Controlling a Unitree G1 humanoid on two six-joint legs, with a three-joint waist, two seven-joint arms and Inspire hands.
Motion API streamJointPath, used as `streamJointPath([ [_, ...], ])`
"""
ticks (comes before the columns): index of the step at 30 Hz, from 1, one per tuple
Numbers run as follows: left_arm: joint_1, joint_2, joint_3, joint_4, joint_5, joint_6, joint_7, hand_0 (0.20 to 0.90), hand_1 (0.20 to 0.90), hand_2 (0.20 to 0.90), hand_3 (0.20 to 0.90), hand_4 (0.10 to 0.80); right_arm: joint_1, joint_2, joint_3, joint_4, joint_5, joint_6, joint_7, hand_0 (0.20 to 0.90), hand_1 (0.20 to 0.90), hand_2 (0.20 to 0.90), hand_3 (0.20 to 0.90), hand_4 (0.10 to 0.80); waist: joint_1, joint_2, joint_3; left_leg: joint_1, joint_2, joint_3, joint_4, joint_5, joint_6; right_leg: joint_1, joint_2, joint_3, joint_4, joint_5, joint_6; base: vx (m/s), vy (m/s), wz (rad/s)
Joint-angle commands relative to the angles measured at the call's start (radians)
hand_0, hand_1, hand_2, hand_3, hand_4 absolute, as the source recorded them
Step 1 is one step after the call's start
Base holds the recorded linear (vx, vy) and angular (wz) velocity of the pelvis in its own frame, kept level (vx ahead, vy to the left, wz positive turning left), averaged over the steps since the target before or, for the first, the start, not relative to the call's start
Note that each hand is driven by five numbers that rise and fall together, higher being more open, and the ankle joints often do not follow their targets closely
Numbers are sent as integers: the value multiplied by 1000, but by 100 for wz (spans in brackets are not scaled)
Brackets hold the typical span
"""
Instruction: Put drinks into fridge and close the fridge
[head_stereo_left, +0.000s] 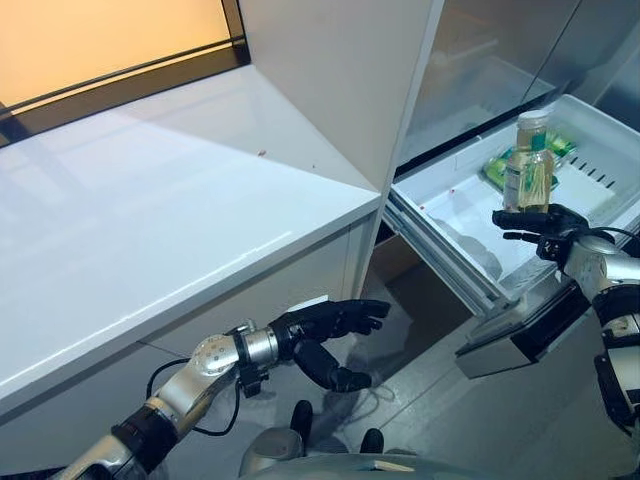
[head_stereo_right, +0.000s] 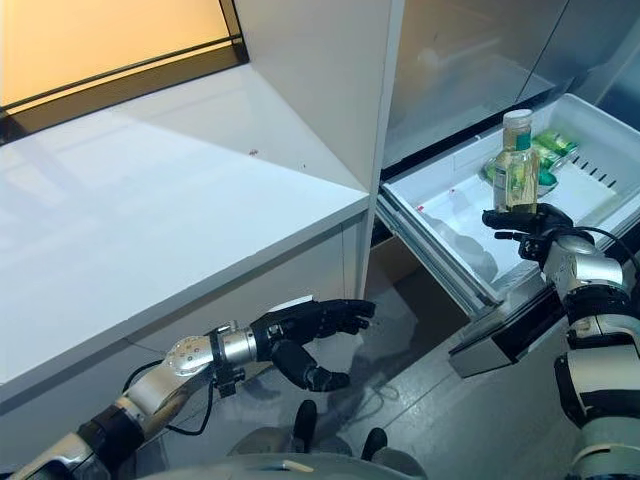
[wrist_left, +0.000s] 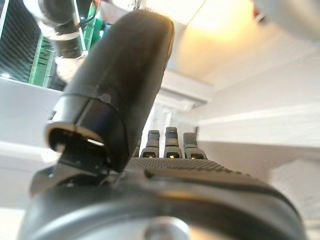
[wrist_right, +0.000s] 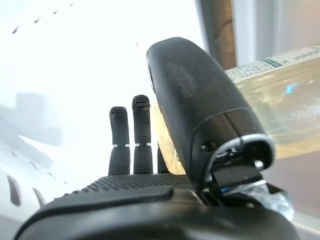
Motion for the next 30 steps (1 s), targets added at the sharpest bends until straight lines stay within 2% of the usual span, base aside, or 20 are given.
streamJointPath([
  [1,-23,35,-27,34,31,-71,40,900,900,900,900,800,-237,-154,82,-25,-69,-89,-11,300,300,300,200,100,13,-16,17,-46,-7,86,164,-190,16,-117,3,55,213,-107,4,-190,-56,10],
  [5,-11,29,-22,184,65,-139,105,900,900,900,900,800,-284,-156,120,34,-115,-62,3,300,300,300,200,100,20,-3,79,-96,-9,78,181,-183,22,-169,7,70,227,-97,-3,-98,-47,3],
  [9,30,-12,36,355,87,-187,159,900,900,900,900,800,-283,-146,131,65,-170,-37,10,300,300,300,200,100,28,4,126,-137,-12,68,190,-173,26,-217,12,81,240,-88,-10,-39,-33,1],
  [14,34,-57,108,477,125,-171,243,900,900,900,900,800,-262,-141,153,53,-304,4,46,300,300,300,200,100,33,6,165,-181,-12,68,209,-163,28,-264,8,72,265,-81,-14,-32,-18,-7],
  [17,18,-65,147,544,246,-149,347,900,900,900,900,800,-248,-140,181,35,-348,52,88,300,300,300,200,100,35,5,186,-207,-14,70,225,-158,29,-290,3,67,283,-78,-16,0,0,0],
  [20,12,-70,166,577,287,-130,361,900,900,900,900,800,-244,-140,202,28,-386,106,136,300,300,300,200,100,38,8,202,-221,-14,70,230,-153,28,-305,1,60,292,-78,-17,0,0,0],
  [23,17,-75,183,598,285,-116,362,900,900,900,900,800,-254,-145,235,52,-494,110,202,300,300,300,200,100,45,14,218,-226,-15,70,236,-154,25,-310,-4,53,302,-83,-18,0,0,0],
  [25,20,-79,203,605,279,-96,360,900,900,900,900,800,-264,-155,267,57,-577,93,243,500,500,500,433,333,49,17,224,-230,-17,68,238,-153,25,-310,-7,47,302,-84,-19,0,0,0],
  [26,23,-82,216,616,275,-86,359,900,900,900,900,800,-274,-161,290,56,-612,95,260,900,900,900,900,800,51,18,227,-231,-18,68,241,-151,23,-311,-9,44,302,-82,-19,0,0,0],
  [30,30,-92,244,636,267,-62,364,900,900,900,900,800,-305,-169,333,49,-673,86,290,900,900,900,900,800,56,18,229,-230,-19,69,241,-151,21,-306,-12,42,291,-76,-17,0,0,0],
])
